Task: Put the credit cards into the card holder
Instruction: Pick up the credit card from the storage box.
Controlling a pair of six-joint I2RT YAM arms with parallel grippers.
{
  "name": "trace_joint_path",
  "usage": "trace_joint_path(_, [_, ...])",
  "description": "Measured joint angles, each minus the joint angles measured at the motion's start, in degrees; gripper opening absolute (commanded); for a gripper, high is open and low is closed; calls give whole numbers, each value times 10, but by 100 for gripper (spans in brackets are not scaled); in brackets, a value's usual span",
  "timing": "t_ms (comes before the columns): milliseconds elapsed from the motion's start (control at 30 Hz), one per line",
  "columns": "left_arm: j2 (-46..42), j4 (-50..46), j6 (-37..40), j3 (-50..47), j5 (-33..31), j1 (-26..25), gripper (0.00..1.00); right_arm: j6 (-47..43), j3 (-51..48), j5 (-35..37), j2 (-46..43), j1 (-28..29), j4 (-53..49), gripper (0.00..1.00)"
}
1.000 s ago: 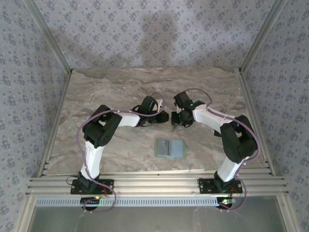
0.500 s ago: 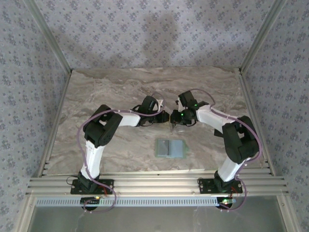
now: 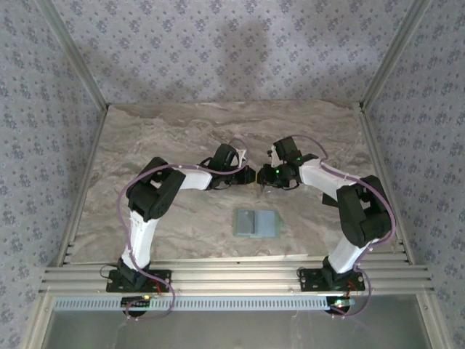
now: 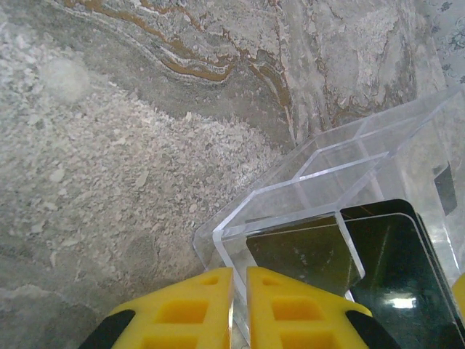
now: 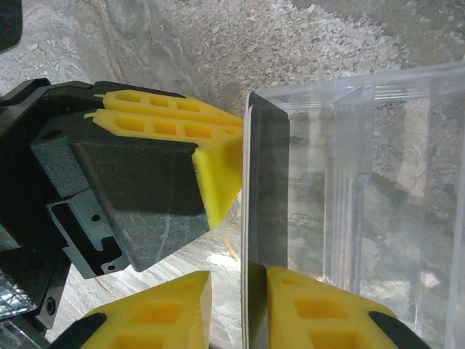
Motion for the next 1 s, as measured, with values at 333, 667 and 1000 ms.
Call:
trace_joint_path(333, [1,0,0,1,0,0,13,9,-13,-15,-7,-8,12,21])
trace_joint_path(667, [1,0,0,1,0,0,13,15,-20,-18,-11,-10,7,5])
trace_joint_path(1000, [3,-3,2,4,-1,-6,13,10,-20,48,-30,1,-29,0])
